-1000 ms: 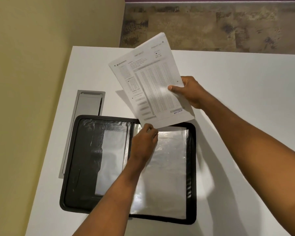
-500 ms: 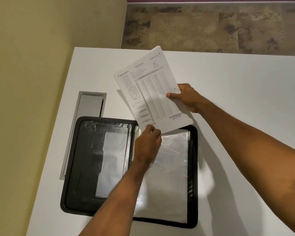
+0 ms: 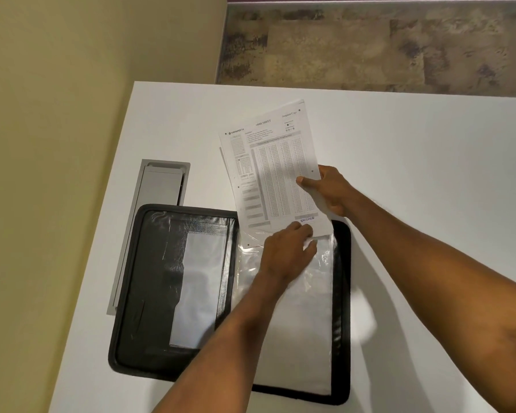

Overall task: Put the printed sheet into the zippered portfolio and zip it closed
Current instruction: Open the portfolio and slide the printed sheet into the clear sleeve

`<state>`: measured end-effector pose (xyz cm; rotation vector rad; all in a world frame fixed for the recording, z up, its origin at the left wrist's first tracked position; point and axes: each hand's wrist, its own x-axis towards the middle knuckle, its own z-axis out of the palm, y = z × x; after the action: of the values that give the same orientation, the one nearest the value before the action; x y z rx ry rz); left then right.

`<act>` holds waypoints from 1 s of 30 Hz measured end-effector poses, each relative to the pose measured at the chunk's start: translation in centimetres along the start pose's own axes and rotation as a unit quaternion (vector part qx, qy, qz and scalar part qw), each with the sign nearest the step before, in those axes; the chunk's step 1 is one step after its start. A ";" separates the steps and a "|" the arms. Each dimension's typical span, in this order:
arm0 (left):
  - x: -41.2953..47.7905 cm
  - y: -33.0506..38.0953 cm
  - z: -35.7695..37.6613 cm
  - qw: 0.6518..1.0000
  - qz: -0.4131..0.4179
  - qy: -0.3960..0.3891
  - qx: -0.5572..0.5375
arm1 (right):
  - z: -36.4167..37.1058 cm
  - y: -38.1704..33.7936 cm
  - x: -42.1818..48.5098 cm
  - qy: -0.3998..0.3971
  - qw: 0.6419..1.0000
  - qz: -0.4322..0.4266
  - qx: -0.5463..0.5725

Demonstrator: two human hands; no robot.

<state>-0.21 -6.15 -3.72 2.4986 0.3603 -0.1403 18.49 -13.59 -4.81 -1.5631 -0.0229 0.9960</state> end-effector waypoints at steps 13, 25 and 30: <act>1.4 4.8 2.9 0.997 -0.046 -0.010 0.063 | 0.4 -0.1 0.4 0.008 1.000 0.004 -0.009; 0.5 6.8 2.3 0.992 -0.047 -0.043 0.111 | 0.3 0.9 0.3 0.010 1.000 0.012 0.008; 0.1 7.1 2.0 0.990 -0.035 -0.054 0.122 | 0.5 1.2 0.2 0.020 0.998 0.036 0.047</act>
<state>1.91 -12.83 -1.41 2.7059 0.4081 -0.3663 17.75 -13.43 -5.84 -1.5050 0.1076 1.0088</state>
